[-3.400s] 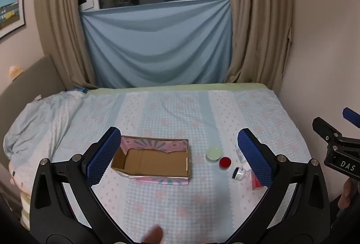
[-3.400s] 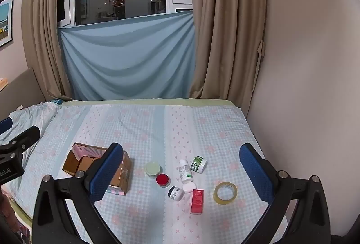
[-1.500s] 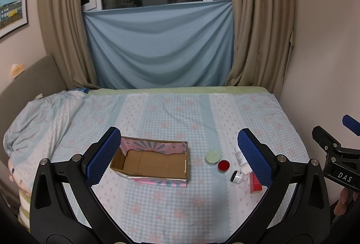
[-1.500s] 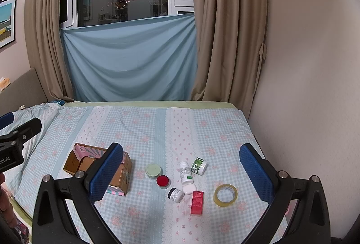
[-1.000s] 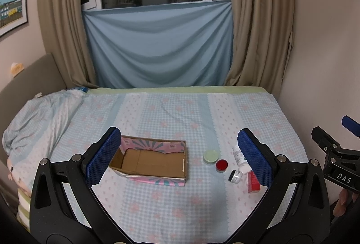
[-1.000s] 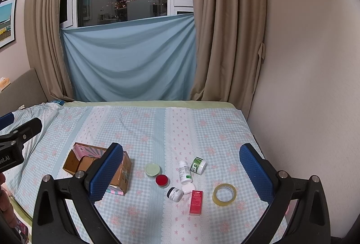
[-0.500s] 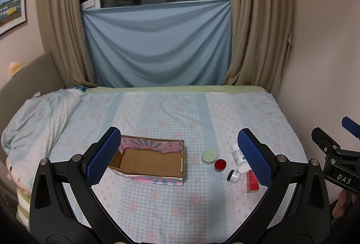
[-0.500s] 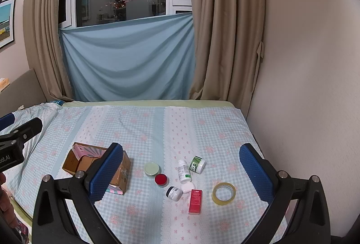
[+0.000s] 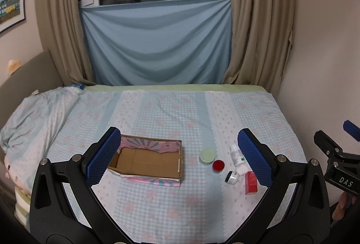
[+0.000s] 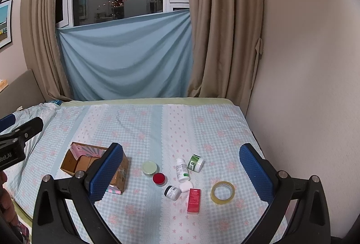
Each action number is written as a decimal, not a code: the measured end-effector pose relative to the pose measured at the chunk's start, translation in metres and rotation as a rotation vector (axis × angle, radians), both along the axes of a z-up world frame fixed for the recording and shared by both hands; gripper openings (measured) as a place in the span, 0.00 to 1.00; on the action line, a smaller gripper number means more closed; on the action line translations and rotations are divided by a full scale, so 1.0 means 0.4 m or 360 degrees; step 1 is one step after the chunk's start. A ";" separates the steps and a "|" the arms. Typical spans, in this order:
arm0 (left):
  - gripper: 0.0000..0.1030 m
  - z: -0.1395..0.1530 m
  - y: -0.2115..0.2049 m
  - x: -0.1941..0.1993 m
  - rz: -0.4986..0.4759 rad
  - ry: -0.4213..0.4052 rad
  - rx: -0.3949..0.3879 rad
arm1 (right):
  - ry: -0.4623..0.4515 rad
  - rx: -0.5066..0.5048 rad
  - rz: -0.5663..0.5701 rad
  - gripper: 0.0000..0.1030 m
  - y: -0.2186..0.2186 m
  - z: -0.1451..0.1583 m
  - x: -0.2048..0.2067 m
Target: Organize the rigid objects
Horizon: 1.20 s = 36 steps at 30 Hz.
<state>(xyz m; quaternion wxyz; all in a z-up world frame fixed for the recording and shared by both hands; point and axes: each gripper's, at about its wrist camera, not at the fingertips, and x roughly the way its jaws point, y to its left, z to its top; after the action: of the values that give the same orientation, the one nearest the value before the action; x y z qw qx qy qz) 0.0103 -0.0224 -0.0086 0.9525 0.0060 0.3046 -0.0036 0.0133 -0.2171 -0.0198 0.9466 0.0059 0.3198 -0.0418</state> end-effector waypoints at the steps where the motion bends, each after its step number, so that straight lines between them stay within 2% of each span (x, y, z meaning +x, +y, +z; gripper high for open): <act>1: 1.00 -0.003 -0.002 0.012 0.0004 0.0005 -0.0013 | 0.0006 0.0000 -0.0005 1.00 -0.004 -0.002 0.003; 6: 1.00 -0.053 -0.028 0.067 0.0026 0.0019 -0.0127 | 0.0082 -0.0006 -0.0049 1.00 -0.058 -0.033 0.025; 10: 1.00 -0.143 -0.087 0.142 -0.0004 0.0223 -0.0104 | 0.0168 0.0004 -0.0063 1.00 -0.120 -0.096 0.062; 15: 1.00 -0.306 -0.169 0.243 0.0025 0.0387 -0.0085 | 0.0304 0.0051 -0.0044 1.00 -0.205 -0.210 0.143; 21: 1.00 -0.544 -0.238 0.391 0.0060 0.0595 -0.0050 | 0.0455 0.0136 -0.0098 1.00 -0.302 -0.393 0.284; 30: 1.00 -0.903 -0.284 0.590 0.0131 0.0892 0.0003 | 0.0659 0.0285 -0.0261 1.00 -0.335 -0.697 0.532; 36: 1.00 -1.072 -0.285 0.673 0.0188 0.1027 0.0046 | 0.0794 0.0367 -0.0349 1.00 -0.339 -0.859 0.638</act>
<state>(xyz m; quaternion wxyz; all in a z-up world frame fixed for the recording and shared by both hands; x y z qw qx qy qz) 0.2797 -0.1362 -0.4375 0.8053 0.0005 0.5904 0.0543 0.2683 -0.3529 -0.3636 0.8217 0.1375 0.5426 -0.1073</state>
